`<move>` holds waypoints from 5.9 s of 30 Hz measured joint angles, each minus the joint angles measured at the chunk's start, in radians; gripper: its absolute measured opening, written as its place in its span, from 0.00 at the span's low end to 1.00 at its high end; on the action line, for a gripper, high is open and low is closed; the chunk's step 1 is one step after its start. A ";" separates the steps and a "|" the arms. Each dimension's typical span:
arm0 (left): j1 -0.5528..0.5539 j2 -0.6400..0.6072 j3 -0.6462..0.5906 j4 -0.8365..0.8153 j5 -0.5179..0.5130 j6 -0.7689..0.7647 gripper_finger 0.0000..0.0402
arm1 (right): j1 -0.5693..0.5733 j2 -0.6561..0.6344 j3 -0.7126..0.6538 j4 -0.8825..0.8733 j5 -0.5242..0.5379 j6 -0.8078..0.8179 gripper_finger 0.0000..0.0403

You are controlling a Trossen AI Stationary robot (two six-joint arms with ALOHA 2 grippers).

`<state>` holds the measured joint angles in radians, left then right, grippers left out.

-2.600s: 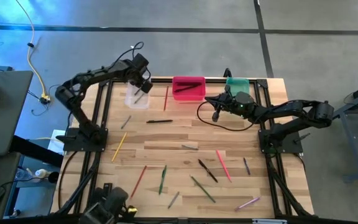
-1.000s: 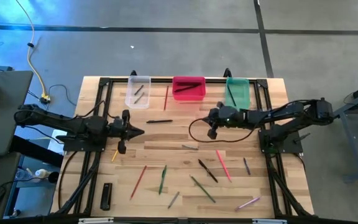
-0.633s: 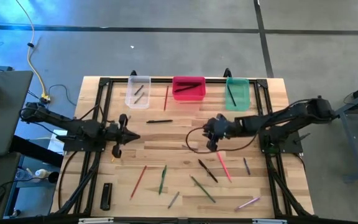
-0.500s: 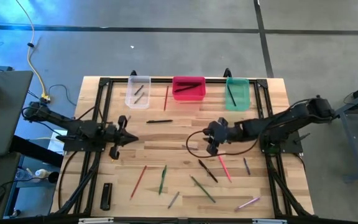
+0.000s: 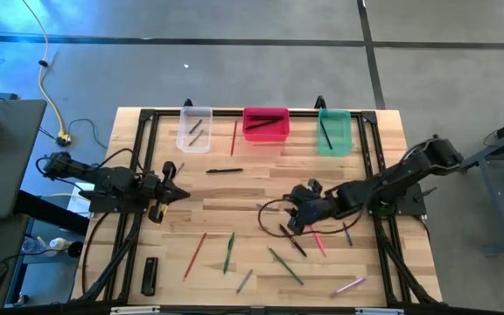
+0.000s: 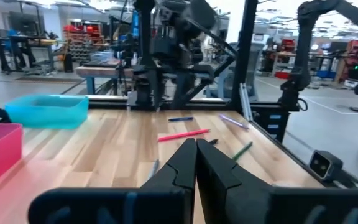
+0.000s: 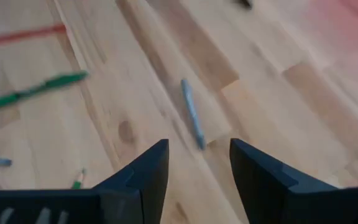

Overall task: Sort crayons/erasers/pens/pencils in bins
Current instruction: Put the green pencil into the blue bin

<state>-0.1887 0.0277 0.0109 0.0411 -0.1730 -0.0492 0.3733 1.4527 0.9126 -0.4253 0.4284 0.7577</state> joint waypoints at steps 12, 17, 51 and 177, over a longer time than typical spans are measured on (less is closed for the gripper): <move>0.156 -0.024 0.001 -0.020 0.113 -0.008 0.00 | 0.069 0.345 0.382 -0.273 -0.198 0.169 0.41; 0.207 -0.024 0.001 -0.015 0.108 -0.018 0.00 | 0.124 0.465 0.544 -0.342 -0.238 0.237 0.41; 0.242 -0.024 0.001 -0.015 0.065 0.001 0.01 | 0.067 0.792 0.776 -0.487 -0.414 0.400 0.11; 0.241 -0.023 0.001 -0.015 0.065 0.001 0.01 | -1.317 0.409 0.771 -0.773 -0.287 -0.661 0.00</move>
<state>0.0526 0.0046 0.0116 0.0261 -0.1078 -0.0486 -0.9438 1.8613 1.6839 -1.1988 0.1413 0.0967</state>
